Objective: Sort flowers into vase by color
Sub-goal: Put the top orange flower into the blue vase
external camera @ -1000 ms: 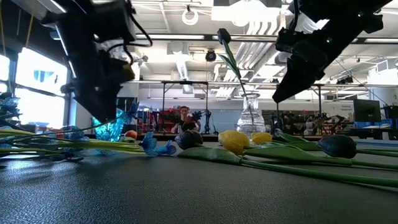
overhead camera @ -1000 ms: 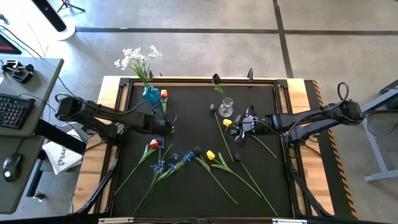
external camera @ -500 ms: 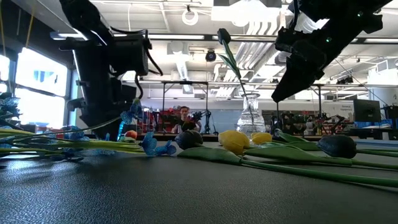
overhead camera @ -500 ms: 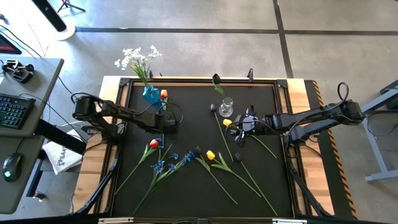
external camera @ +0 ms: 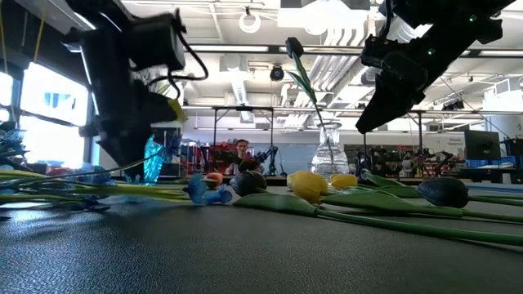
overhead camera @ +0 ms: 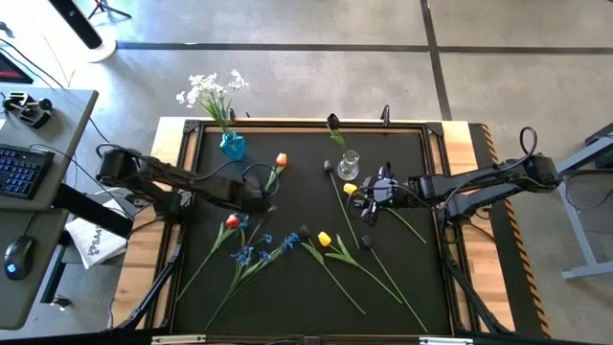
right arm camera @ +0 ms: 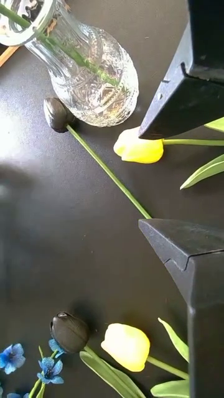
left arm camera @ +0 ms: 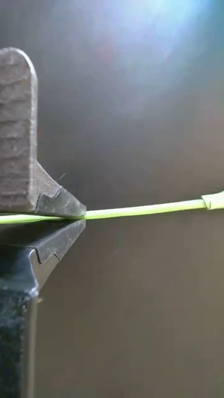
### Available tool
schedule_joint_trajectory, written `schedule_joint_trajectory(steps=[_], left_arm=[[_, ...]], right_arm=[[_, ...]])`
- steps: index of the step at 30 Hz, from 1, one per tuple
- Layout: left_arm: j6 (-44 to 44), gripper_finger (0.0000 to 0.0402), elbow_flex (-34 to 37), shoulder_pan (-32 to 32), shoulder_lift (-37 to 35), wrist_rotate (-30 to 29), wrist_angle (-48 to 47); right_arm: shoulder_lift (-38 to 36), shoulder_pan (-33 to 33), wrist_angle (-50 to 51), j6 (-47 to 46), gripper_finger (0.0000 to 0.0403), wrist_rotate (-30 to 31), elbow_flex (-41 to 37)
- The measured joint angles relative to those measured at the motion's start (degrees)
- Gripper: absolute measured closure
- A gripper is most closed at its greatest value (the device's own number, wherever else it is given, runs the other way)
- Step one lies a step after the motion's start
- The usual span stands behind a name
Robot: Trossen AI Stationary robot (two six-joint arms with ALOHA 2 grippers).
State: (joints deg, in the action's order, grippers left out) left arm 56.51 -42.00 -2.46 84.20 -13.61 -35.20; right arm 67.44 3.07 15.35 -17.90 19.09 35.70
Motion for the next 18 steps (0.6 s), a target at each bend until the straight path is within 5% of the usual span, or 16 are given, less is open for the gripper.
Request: schedule_joint_trajectory(steps=[3, 9, 18], left_arm=[[0.2, 0.0397, 0.0, -1.8, -1.7, 3.3, -0.2], [-1.5, 0.0391, 0.0, -2.5, -4.3, 0.8, 0.1], [-8.3, 0.0320, -0.1, 2.7, -3.6, 1.8, 1.7]], right_arm=[[0.0, 0.0, 0.0, 0.1, 0.0187, 0.0, 0.0], [0.0, 0.0, -0.2, 0.2, 0.0187, 0.0, 0.0], [0.0, 0.0, -0.3, 0.0, 0.0187, 0.0, 0.0]])
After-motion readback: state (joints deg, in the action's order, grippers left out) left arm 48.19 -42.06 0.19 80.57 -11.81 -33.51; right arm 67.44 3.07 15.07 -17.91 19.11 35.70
